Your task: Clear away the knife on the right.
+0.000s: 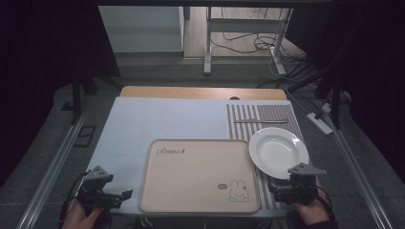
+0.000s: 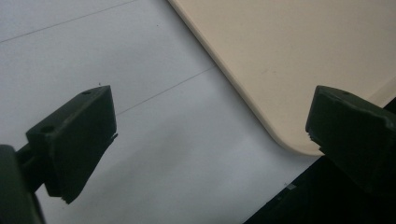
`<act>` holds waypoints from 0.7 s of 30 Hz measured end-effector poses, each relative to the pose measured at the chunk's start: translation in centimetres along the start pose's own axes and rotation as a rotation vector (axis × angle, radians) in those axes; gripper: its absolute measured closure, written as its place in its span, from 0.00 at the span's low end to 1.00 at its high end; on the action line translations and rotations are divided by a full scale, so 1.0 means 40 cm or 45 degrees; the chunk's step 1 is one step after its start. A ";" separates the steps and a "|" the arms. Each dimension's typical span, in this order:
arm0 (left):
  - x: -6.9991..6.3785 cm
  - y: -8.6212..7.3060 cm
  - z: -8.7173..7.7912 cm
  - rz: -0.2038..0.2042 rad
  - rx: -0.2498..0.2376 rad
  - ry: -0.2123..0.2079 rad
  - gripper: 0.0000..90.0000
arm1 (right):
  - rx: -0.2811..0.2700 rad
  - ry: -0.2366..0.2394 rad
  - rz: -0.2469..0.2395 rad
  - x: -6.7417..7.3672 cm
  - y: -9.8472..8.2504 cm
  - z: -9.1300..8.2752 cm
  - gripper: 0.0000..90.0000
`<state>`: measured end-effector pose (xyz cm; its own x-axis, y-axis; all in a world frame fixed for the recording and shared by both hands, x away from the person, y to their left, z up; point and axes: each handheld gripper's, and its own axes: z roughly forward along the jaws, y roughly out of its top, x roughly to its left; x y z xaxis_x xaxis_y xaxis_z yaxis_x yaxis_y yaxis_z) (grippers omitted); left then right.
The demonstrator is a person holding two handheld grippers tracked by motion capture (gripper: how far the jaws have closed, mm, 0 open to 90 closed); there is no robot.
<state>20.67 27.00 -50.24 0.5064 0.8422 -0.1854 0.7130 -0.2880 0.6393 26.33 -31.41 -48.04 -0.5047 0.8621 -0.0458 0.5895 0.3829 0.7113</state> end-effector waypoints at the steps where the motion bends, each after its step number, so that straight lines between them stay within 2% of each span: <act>1: 0.000 0.000 0.000 -0.002 0.000 0.000 0.03 | 0.000 0.006 0.002 -0.001 0.000 0.000 0.00; 16: 0.000 -0.001 0.000 0.001 -0.001 0.001 0.03 | 0.019 0.034 -0.004 -0.001 0.002 0.003 0.00; 21: 0.000 -0.001 0.000 0.002 0.001 0.002 0.03 | 0.029 0.033 -0.029 0.004 0.003 0.005 0.00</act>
<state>20.65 27.01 -50.25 0.5070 0.8422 -0.1833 0.7125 -0.2899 0.6390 26.46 -31.16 -48.09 -0.5339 0.8444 -0.0433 0.5920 0.4099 0.6939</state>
